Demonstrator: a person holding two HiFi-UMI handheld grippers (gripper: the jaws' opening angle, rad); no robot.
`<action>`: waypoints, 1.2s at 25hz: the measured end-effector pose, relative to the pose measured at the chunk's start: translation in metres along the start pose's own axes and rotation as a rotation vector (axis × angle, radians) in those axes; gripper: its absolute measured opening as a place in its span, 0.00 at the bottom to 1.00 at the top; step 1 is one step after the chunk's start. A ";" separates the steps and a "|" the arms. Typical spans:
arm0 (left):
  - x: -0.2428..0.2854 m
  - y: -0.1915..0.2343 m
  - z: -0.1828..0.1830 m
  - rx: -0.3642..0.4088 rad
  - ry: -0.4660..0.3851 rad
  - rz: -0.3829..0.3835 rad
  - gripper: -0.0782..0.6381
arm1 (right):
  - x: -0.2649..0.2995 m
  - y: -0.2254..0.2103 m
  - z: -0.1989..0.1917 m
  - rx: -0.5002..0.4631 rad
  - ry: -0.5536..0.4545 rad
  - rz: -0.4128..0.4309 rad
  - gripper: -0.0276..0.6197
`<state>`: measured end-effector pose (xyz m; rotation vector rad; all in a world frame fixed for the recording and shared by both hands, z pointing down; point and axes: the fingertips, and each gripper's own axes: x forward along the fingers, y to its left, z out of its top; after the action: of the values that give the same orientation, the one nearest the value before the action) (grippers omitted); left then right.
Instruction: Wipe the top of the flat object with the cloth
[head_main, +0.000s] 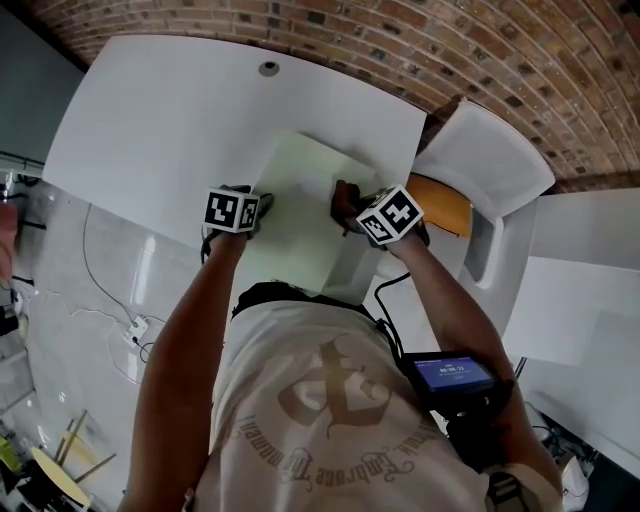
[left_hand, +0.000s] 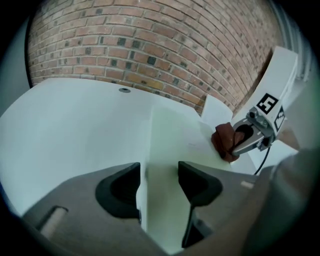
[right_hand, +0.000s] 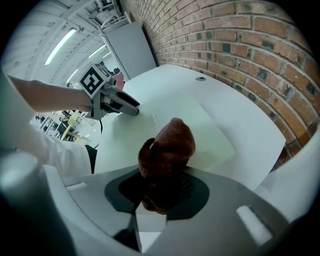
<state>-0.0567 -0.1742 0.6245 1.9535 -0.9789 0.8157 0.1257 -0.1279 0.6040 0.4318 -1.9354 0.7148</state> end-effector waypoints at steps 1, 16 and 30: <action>-0.002 0.000 0.001 -0.015 -0.024 -0.006 0.45 | -0.002 0.000 -0.002 0.005 -0.006 0.003 0.19; -0.096 0.014 -0.029 -0.102 -0.328 0.032 0.11 | 0.014 0.066 0.118 -0.180 -0.080 0.110 0.19; -0.144 0.045 -0.090 -0.111 -0.355 -0.046 0.11 | 0.076 0.102 0.139 -0.150 0.072 0.058 0.20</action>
<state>-0.1830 -0.0661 0.5687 2.0549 -1.1522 0.3840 -0.0625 -0.1392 0.5946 0.2549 -1.9247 0.6092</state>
